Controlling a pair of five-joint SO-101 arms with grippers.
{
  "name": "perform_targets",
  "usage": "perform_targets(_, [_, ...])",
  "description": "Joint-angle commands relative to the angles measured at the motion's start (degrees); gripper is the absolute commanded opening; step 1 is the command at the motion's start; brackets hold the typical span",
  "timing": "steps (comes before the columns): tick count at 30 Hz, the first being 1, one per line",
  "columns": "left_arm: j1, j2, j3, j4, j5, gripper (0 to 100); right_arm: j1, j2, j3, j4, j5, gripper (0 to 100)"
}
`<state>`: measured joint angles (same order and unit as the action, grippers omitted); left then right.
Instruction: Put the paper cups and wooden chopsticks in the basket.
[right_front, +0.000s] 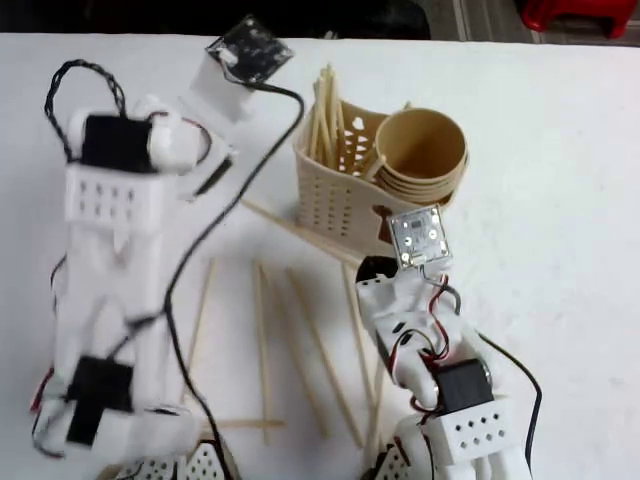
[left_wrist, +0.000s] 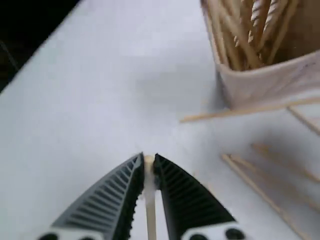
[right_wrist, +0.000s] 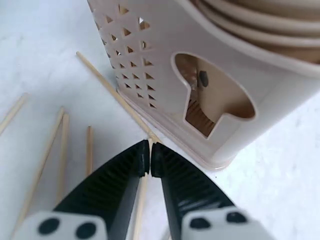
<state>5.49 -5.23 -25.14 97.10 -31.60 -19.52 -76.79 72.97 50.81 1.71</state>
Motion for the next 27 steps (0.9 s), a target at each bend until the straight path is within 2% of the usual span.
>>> perform_targets(1, [5.8, -11.2, -2.5, -7.1, 7.8, 2, 0.8, -0.8, -0.4, 0.0, 0.7, 1.8])
perform_targets(7, [12.4, -17.1, -2.5, -16.7, 13.0, 2, 0.8, -0.8, -0.4, 0.0, 0.7, 1.8])
perform_targets(18, [19.7, -21.4, -2.5, -33.8, 23.6, 2, 0.8, -0.8, -0.4, 0.0, 0.7, 1.8])
perform_targets(27, [21.1, -20.1, -1.9, -46.4, 30.7, 2, 0.8, -0.8, -0.4, 0.0, 0.7, 1.8])
